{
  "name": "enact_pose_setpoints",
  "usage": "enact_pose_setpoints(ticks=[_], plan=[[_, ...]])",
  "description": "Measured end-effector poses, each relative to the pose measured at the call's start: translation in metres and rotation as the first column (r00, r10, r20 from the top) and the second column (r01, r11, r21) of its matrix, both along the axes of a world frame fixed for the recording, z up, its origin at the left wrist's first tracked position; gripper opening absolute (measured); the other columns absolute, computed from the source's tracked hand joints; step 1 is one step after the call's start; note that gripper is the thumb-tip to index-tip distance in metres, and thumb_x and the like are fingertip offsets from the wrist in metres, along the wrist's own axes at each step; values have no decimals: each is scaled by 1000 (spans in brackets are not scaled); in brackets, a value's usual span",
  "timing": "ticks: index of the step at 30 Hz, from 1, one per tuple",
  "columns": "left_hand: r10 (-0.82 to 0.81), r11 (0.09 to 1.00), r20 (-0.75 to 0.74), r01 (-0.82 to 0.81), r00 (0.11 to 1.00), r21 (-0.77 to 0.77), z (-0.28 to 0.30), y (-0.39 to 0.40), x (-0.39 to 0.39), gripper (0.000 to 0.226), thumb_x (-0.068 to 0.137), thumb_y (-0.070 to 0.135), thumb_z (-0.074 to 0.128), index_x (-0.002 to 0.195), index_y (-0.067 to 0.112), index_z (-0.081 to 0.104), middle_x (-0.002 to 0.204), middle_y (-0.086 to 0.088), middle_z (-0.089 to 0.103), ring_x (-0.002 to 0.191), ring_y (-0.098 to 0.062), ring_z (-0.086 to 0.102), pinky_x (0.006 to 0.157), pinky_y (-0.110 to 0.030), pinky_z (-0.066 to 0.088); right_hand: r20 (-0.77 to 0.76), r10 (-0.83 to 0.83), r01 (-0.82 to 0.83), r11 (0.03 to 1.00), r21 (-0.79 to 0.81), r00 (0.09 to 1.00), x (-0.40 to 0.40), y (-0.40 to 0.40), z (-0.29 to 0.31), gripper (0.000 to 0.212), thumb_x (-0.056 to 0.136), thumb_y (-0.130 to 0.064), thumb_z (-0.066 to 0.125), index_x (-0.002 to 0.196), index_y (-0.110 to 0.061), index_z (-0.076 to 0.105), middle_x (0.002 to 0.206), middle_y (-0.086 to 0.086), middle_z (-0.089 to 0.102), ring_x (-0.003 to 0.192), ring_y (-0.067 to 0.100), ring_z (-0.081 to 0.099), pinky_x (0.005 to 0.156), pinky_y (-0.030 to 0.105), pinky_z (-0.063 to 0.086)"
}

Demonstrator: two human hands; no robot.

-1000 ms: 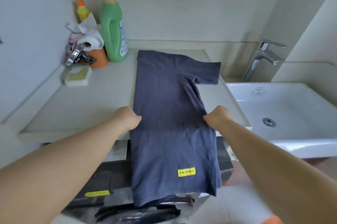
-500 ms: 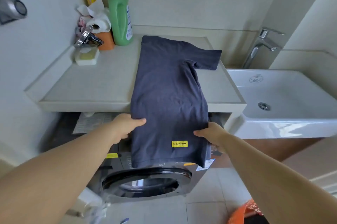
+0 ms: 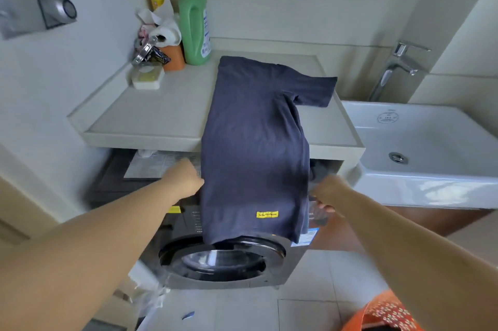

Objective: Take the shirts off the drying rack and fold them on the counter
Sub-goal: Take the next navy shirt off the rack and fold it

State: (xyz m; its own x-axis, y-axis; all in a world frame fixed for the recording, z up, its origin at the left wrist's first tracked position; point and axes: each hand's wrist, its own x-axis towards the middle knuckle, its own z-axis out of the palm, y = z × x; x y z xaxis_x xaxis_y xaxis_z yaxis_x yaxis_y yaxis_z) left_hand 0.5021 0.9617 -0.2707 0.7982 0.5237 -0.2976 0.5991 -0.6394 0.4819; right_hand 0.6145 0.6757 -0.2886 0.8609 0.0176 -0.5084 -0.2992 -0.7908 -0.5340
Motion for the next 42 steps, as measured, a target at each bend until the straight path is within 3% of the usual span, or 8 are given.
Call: enact_pose_setpoints(ticks=[7,15,19,24,27,33,38,42], plan=[[-199,980,220,192,955,53,65,9,118,11,91,22,57,93,13,62,98,-5,63,94,-25,59,83,-30,45,137,-349,273,878,393,927,113,49,60,6,79,-8,60,76,-4,58,65,14,56,61,28,57,69,38,52],[-401,914,155,405,903,4,65,7,247,34,91,27,53,67,32,29,92,2,40,81,-18,36,75,-27,32,43,-581,507,741,440,812,200,48,67,27,91,-18,59,110,1,56,72,11,48,60,23,48,71,36,49],[-445,890,147,454,883,-36,59,-9,294,9,97,27,45,98,27,54,104,-1,52,89,-21,47,84,-31,44,25,-542,470,749,467,840,241,40,63,39,90,-12,58,125,2,53,82,9,52,75,25,53,67,34,51],[-378,922,125,385,918,-38,42,-23,339,52,94,46,48,138,20,42,141,-3,42,122,-25,47,99,-35,42,-151,-499,508,730,456,853,286,52,58,29,85,-19,69,110,-9,58,90,8,59,71,22,57,53,29,48],[-455,881,-72,461,887,104,31,-35,352,94,77,74,50,150,27,16,159,-5,11,146,-30,10,117,-47,16,-341,-437,553,702,449,832,303,54,65,28,78,-21,74,99,-15,55,75,3,52,60,15,46,46,23,41],[-468,820,-385,553,795,146,23,-57,360,132,50,96,45,144,36,-26,151,-9,-35,137,-42,-32,109,-64,-11,-269,-333,424,605,675,904,323,72,91,34,74,6,61,106,-6,56,100,16,65,88,31,64,74,42,56],[-372,870,22,356,928,-341,47,-23,362,121,50,97,38,151,39,5,161,-1,3,147,-26,0,118,-49,8,72,-219,104,694,712,973,313,115,123,21,76,12,56,85,-6,57,86,16,62,82,31,60,77,42,53],[388,345,154,12,909,-938,62,43,362,101,67,88,38,139,17,43,138,-12,51,125,-31,49,104,-46,38,262,182,-301,781,547,948,289,165,133,28,73,11,60,66,-13,46,68,6,45,66,20,43,58,30,34]])
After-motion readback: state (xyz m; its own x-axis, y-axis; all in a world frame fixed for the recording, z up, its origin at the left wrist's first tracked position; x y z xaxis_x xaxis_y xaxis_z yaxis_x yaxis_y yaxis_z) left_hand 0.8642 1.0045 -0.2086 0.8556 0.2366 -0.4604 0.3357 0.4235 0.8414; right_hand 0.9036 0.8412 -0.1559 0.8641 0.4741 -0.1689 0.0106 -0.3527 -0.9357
